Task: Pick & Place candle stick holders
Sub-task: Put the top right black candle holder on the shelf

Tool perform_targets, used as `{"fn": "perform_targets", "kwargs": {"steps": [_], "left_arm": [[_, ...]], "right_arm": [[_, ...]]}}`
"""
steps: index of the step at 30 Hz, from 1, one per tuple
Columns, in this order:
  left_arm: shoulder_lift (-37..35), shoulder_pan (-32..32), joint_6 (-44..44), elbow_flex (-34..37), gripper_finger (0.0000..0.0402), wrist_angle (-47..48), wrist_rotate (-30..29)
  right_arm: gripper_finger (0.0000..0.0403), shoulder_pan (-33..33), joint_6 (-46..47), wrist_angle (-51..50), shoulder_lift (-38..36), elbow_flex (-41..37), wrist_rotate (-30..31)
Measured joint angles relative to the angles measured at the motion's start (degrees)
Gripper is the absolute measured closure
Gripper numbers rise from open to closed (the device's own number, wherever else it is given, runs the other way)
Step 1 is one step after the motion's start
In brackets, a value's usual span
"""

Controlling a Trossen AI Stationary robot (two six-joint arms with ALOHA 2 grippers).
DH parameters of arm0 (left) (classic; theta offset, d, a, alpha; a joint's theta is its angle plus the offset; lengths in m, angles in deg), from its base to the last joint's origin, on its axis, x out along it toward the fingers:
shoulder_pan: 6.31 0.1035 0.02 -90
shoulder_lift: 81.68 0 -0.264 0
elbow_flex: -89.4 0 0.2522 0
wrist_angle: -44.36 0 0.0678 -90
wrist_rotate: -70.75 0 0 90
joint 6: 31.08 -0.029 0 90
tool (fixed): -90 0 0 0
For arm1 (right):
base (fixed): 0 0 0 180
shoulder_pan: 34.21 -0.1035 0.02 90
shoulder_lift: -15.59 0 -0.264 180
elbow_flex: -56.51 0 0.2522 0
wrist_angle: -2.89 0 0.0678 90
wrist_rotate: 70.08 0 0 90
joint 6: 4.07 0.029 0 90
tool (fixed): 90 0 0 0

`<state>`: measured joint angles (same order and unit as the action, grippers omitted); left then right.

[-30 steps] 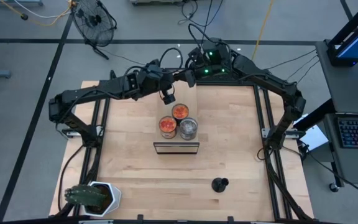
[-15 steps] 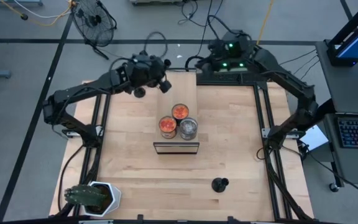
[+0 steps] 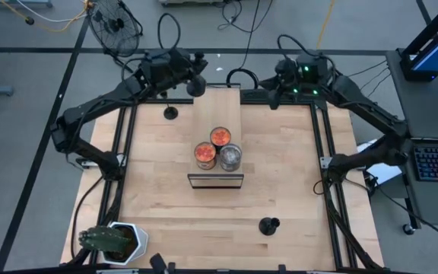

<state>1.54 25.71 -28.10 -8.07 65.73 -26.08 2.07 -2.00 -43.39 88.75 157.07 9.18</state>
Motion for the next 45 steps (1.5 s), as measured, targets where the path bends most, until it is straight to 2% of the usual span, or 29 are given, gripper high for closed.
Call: {"fn": "perform_targets", "kwargs": {"steps": [5,11,16,19,27,37,45], "left_arm": [[0.07,1.69,1.38,4.84,0.0382,-9.26,3.95],[0.18,2.1,0.93,14.08,0.0382,-22.84,4.9],[0.14,3.11,0.79,19.86,0.0382,-29.75,5.16],[0.15,4.36,1.81,22.19,0.0382,-33.25,5.19],[0.3,5.4,1.52,24.9,0.0382,-35.5,5.3],[7.92,6.09,1.18,24.99,0.0382,-45.63,6.31],[9.53,6.54,1.98,24.99,0.0382,-45.41,7.1]], "right_arm": [[0.0402,1.04,1.49,5.11,-5.56,-9.07,0.02],[0.0402,1.99,4.4,10.46,-11.32,-17.56,0.01],[0.0402,2.07,6.12,12.79,-14.25,-21.68,0.0],[0.0403,2.07,6.27,12.98,-14.82,-22.56,0.0],[0.0403,2.29,6.64,14.34,-14.83,-22.62,0.0],[0.0403,2.31,7.75,14.46,-14.83,-22.62,0.0],[0.0403,2.31,7.75,14.33,-14.83,-22.62,0.04]]}}
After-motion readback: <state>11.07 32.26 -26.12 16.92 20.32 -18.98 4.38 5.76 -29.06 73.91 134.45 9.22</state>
